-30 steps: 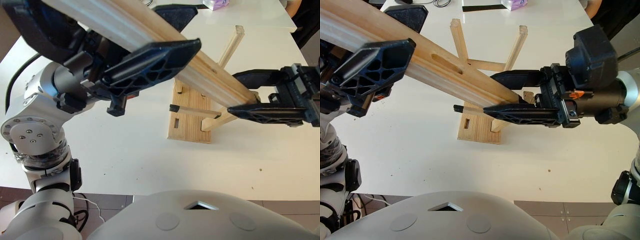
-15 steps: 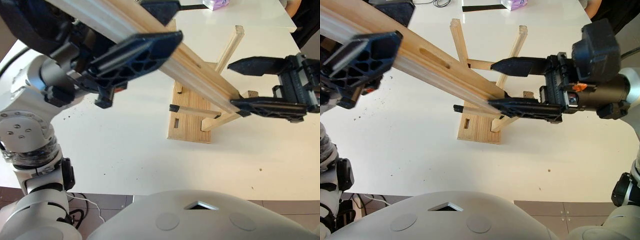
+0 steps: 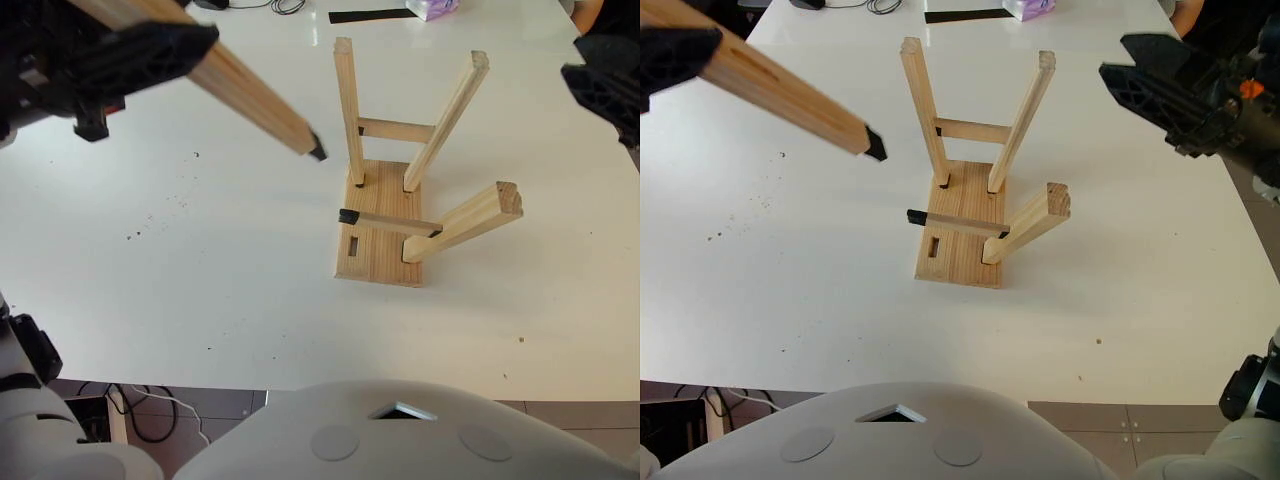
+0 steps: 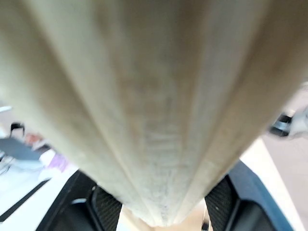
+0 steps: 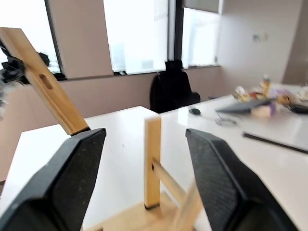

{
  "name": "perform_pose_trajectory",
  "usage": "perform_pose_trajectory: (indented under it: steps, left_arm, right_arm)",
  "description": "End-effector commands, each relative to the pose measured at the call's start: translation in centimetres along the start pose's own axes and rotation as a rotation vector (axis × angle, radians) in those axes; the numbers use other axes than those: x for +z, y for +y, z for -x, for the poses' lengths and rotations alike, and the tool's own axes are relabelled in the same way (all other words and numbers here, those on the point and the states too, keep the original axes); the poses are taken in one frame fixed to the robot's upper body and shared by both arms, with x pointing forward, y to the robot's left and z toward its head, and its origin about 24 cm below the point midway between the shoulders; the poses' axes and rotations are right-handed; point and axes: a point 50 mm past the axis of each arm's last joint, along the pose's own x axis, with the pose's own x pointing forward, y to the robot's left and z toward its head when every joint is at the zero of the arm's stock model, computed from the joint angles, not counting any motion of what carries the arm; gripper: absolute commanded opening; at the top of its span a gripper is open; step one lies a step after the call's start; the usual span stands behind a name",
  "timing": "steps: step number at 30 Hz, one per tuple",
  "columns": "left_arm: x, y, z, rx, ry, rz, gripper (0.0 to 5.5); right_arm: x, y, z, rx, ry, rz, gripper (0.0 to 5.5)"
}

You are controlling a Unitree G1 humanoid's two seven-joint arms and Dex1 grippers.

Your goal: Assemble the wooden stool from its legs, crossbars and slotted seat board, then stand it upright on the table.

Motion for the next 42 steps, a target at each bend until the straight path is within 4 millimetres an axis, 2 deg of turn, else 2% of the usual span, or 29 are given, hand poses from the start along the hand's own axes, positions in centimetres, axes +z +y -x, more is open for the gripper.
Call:
perform_pose_trajectory:
  steps: [1, 5, 8, 10, 14, 16, 21, 24, 30, 37, 42]
  left_arm:
    - [-4.3, -0.3, 1.3, 0.048, 0.185, -0.041, 2.07]
    - [-9.3, -1.9, 1.4, 0.077, 0.269, 0.008, 2.07]
    - [-11.3, -2.7, 1.0, 0.054, 0.297, 0.050, 2.07]
    - [-11.9, -2.6, 0.8, 0.051, 0.269, 0.032, 2.07]
    - [-12.2, -2.0, 0.2, 0.102, 0.157, -0.074, 2.07]
    - [-12.3, -2.4, -0.1, 0.083, 0.067, -0.062, 2.07]
    - [-12.7, -3.3, -0.4, 0.071, 0.049, -0.059, 2.07]
    - [-12.4, -4.4, -1.1, -0.005, -0.005, -0.091, 2.07]
    - [-13.1, -5.2, -2.0, -0.118, -0.033, -0.032, 2.07]
    - [-14.6, -5.2, -2.0, -0.134, 0.002, -0.033, 2.07]
    - [-14.9, -5.5, -2.7, -0.156, -0.015, -0.037, 2.07]
  right_arm:
    - [-0.7, 0.3, 0.7, -0.025, 0.040, 0.031, 3.05]
    - [-2.4, 0.6, 1.0, -0.037, 0.104, 0.032, 3.05]
    - [-3.0, 0.6, 1.0, -0.036, 0.121, 0.030, 3.05]
    - [-3.2, 0.7, 0.9, -0.034, 0.128, 0.028, 3.05]
    - [-3.5, 0.7, 0.8, -0.021, 0.141, 0.020, 3.05]
    - [-3.7, 0.6, 0.8, -0.017, 0.159, 0.016, 3.05]
    - [-4.4, 0.4, 1.1, -0.022, 0.206, 0.011, 3.05]
    - [-4.9, 0.4, 1.3, -0.026, 0.218, 0.005, 3.05]
    - [-5.4, 0.4, 1.1, -0.021, 0.228, -0.002, 3.05]
    - [-5.8, 0.5, 0.5, 0.007, 0.244, -0.005, 3.05]
    - [-6.0, 0.5, 0.1, 0.026, 0.252, -0.006, 3.05]
